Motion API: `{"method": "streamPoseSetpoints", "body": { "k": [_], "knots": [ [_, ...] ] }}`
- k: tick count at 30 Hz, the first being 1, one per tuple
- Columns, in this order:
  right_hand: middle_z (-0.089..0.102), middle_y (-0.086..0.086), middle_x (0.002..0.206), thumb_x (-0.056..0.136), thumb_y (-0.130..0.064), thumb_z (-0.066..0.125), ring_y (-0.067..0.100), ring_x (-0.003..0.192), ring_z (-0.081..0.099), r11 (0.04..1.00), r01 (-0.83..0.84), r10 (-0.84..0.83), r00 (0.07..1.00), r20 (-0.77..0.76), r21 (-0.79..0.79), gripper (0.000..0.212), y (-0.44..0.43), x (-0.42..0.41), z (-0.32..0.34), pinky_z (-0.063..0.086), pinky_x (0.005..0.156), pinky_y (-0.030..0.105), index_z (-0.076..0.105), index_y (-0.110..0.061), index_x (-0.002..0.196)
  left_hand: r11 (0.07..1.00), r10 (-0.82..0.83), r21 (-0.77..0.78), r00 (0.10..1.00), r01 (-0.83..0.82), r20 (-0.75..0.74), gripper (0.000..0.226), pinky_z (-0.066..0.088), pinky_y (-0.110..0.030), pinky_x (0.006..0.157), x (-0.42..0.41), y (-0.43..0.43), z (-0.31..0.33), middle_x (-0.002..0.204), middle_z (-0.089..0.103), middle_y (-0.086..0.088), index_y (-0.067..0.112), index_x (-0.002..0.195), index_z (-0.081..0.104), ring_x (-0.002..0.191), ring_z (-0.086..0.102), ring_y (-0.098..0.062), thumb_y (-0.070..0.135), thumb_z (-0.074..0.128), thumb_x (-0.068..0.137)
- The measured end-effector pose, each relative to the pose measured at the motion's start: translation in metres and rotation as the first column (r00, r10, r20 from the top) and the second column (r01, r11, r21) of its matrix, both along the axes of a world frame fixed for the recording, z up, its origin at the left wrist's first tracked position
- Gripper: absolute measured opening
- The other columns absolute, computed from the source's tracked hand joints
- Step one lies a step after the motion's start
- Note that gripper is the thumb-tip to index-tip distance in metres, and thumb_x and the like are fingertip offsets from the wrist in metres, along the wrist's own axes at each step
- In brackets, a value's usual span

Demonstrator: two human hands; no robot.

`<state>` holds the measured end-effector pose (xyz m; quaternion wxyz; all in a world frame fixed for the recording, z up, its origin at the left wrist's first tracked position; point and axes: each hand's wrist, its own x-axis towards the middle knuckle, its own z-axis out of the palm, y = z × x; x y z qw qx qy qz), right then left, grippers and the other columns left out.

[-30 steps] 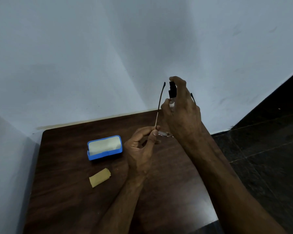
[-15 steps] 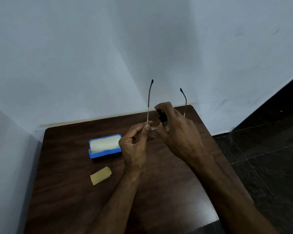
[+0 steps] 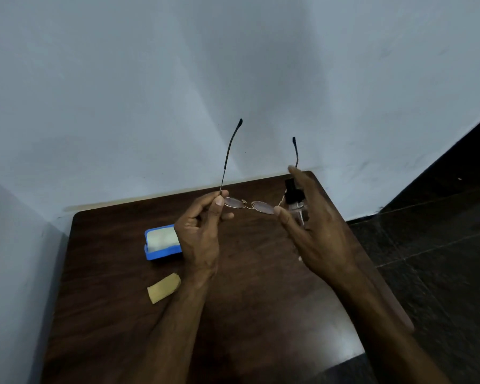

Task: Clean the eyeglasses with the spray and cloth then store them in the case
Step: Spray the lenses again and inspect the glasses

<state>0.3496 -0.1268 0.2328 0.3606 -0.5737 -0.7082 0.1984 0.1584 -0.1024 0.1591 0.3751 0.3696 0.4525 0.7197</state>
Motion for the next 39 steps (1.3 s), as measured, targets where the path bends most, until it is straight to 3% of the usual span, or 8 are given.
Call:
{"method": "streamPoseSetpoints", "body": {
  "k": [5,9,13,17,22,25,29,39],
  "knots": [
    [0.065,-0.009,0.130,0.102,-0.040,0.060,-0.003,0.094,0.062,0.997,-0.061,0.066,0.990,0.124,-0.039,0.059,-0.013,-0.013,-0.012,0.050,0.075,0.017,0.034,-0.043,0.155,1.000,-0.014,0.013,1.000,0.014,-0.024,0.016,0.064,-0.034,0.077,0.001,0.001,0.002,0.111,0.081,-0.004,0.010,0.113,0.076,0.101,0.078,-0.023,0.005,0.067,0.100],
    [0.067,-0.005,0.127,0.104,-0.041,0.055,0.009,0.099,0.065,0.996,-0.070,0.079,0.986,0.144,-0.061,0.053,-0.014,-0.020,-0.014,0.055,0.079,0.034,0.034,-0.042,0.153,1.000,-0.017,0.016,0.998,0.018,-0.053,0.018,0.065,-0.039,0.081,0.006,0.001,0.003,0.114,0.080,-0.006,0.004,0.117,0.074,0.106,0.077,-0.025,0.007,0.066,0.101],
    [0.064,-0.010,0.123,0.105,-0.039,0.054,0.004,0.095,0.061,0.995,-0.083,0.091,0.984,0.156,-0.056,0.044,-0.014,-0.024,-0.014,0.052,0.075,0.031,0.039,-0.039,0.146,0.999,-0.022,0.039,0.997,0.025,-0.071,0.019,0.064,-0.033,0.084,0.010,-0.003,0.005,0.113,0.080,-0.002,0.010,0.117,0.074,0.110,0.076,-0.023,0.005,0.065,0.101],
    [0.056,-0.017,0.105,0.104,-0.031,0.055,0.003,0.082,0.057,0.998,-0.060,0.065,0.982,0.177,-0.032,0.034,-0.014,-0.027,-0.012,0.053,0.071,0.034,0.042,-0.035,0.135,0.999,-0.005,0.031,0.993,0.008,-0.115,0.021,0.061,-0.047,0.098,0.013,-0.006,0.005,0.113,0.080,0.003,0.019,0.116,0.075,0.114,0.074,-0.019,0.009,0.067,0.100],
    [0.065,-0.005,0.117,0.104,-0.037,0.051,0.019,0.093,0.067,0.998,-0.018,0.031,0.971,0.237,-0.054,0.041,-0.012,-0.024,-0.008,0.057,0.078,0.045,0.035,-0.038,0.141,1.000,-0.004,0.028,0.997,0.006,-0.075,0.019,0.058,-0.064,0.095,0.014,-0.009,0.003,0.114,0.080,0.000,0.021,0.115,0.076,0.115,0.074,-0.027,0.014,0.068,0.099],
    [0.064,-0.004,0.108,0.104,-0.034,0.051,0.020,0.086,0.066,1.000,0.009,-0.003,0.964,0.266,-0.019,0.037,-0.010,-0.020,-0.010,0.057,0.073,0.044,0.036,-0.035,0.138,0.999,-0.005,0.038,0.998,0.007,-0.059,0.019,0.062,-0.059,0.090,0.012,-0.010,0.003,0.114,0.080,-0.002,0.012,0.117,0.075,0.113,0.074,-0.028,0.010,0.067,0.100],
    [0.061,-0.004,0.098,0.102,-0.031,0.051,0.024,0.076,0.063,0.999,0.044,-0.036,0.959,0.282,-0.020,0.032,-0.009,-0.020,-0.014,0.057,0.068,0.044,0.039,-0.033,0.131,0.999,-0.006,0.054,0.999,0.008,-0.042,0.020,0.065,-0.036,0.082,0.014,-0.011,0.007,0.112,0.081,0.003,0.010,0.117,0.073,0.111,0.075,-0.023,0.003,0.065,0.101],
    [0.064,-0.008,0.115,0.105,-0.033,0.051,0.020,0.083,0.068,0.995,0.087,-0.096,0.965,0.244,0.047,0.036,-0.016,-0.013,-0.025,0.058,0.067,0.044,0.039,-0.036,0.138,0.997,0.066,0.047,0.998,-0.066,0.005,0.020,0.064,-0.035,0.079,0.013,-0.005,0.002,0.111,0.081,-0.004,-0.002,0.119,0.073,0.106,0.077,-0.024,0.006,0.066,0.101]
  ]
}}
